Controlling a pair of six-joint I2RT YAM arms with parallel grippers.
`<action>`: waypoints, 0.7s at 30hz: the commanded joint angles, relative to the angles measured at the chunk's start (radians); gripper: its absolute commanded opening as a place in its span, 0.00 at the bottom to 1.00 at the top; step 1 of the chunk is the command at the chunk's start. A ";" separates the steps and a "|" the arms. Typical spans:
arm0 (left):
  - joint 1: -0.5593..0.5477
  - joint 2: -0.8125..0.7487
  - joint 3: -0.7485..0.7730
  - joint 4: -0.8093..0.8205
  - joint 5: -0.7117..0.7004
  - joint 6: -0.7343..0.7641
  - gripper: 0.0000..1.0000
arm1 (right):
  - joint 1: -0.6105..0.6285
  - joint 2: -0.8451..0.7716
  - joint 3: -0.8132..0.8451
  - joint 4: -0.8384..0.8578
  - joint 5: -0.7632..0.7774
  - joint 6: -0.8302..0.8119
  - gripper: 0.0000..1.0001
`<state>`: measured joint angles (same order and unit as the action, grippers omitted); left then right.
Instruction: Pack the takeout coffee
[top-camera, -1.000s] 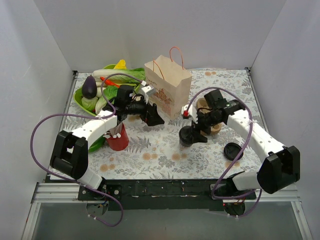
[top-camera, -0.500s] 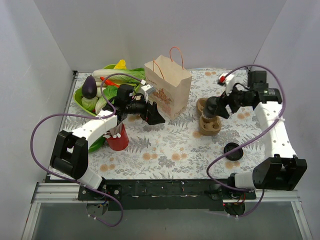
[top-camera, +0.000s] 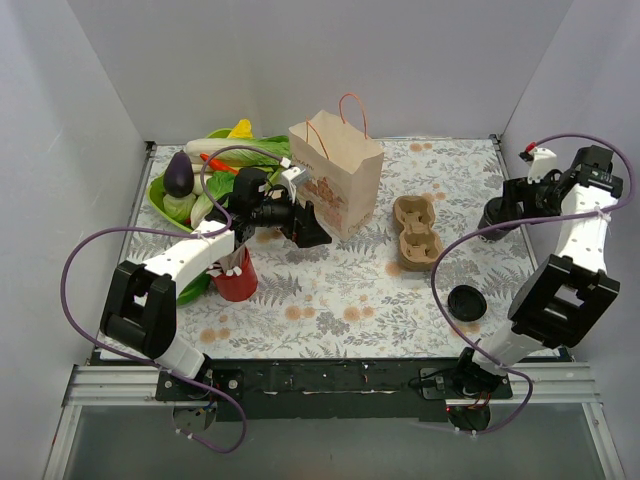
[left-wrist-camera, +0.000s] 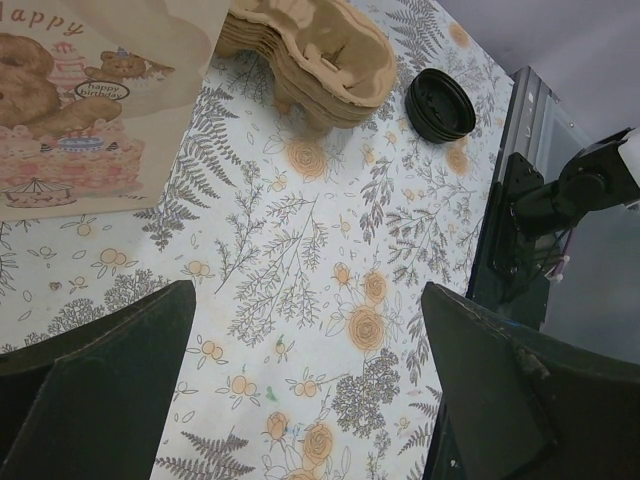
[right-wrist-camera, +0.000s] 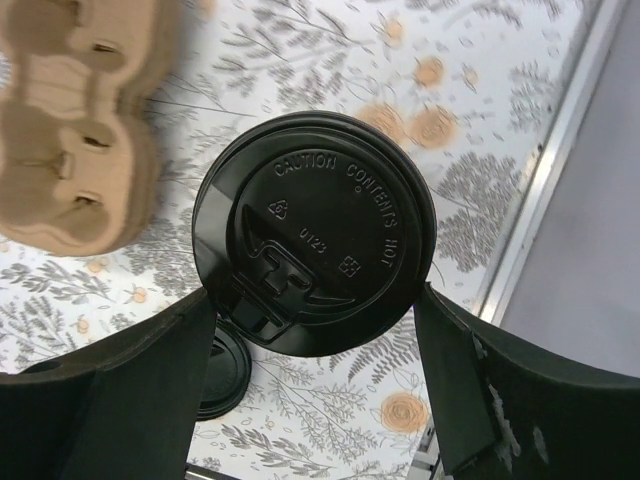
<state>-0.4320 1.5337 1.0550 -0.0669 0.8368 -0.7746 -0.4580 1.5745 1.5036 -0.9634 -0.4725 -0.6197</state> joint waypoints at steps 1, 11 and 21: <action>-0.001 -0.020 -0.004 0.019 -0.007 0.006 0.98 | -0.031 0.033 0.027 0.012 0.101 0.026 0.56; 0.001 -0.007 -0.012 0.024 -0.008 0.001 0.98 | -0.031 0.093 -0.020 0.055 0.170 0.060 0.66; -0.001 0.011 0.005 0.018 -0.021 0.011 0.98 | -0.031 0.130 -0.043 0.068 0.164 0.074 0.70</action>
<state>-0.4320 1.5398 1.0534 -0.0662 0.8257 -0.7780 -0.4896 1.6997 1.4727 -0.9169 -0.3084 -0.5625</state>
